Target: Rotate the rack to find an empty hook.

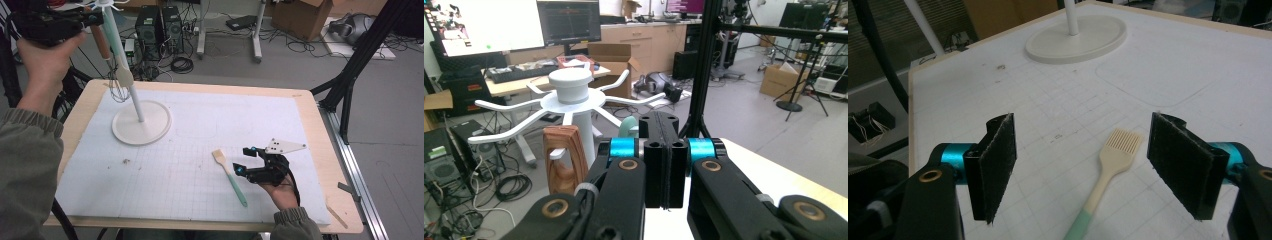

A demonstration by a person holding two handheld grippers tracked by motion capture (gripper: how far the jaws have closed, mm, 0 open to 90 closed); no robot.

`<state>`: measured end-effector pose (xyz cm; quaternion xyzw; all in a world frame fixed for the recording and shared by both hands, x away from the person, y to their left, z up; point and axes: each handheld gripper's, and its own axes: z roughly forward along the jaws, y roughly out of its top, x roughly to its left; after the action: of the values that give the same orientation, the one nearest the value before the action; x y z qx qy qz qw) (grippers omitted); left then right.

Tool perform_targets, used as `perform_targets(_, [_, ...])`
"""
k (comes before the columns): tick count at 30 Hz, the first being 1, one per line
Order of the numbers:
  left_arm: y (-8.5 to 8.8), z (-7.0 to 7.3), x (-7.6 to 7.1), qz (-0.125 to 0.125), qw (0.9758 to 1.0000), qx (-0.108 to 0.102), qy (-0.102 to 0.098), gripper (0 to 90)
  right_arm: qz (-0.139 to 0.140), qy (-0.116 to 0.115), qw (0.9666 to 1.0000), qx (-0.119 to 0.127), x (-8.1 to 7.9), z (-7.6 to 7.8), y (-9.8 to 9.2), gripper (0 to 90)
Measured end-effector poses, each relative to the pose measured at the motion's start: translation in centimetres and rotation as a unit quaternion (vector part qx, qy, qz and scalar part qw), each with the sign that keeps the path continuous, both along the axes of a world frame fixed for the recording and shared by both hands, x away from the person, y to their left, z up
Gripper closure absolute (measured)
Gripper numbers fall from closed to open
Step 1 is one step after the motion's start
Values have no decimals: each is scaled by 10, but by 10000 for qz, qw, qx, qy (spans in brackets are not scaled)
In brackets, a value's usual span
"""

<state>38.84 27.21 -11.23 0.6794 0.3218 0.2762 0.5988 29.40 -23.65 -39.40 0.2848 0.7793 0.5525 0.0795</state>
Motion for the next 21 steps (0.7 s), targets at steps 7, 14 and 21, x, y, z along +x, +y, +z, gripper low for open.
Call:
perform_targets(7, [-1, -2, -2, -50, 10000, -10, 4, 895, -10, 4, 10000, 3, 0, 0, 0, 271])
perform_targets(14, [-8, -3, -2, -41, 10000, -53, 0, 895, 11, -25, 10000, 21, -1, 1, 0, 271])
perform_targets(21, [-15, -4, 0, 85, 9999, -140, -35, 895, 4, -30, 10000, 43, -1, 2, 0, 271])
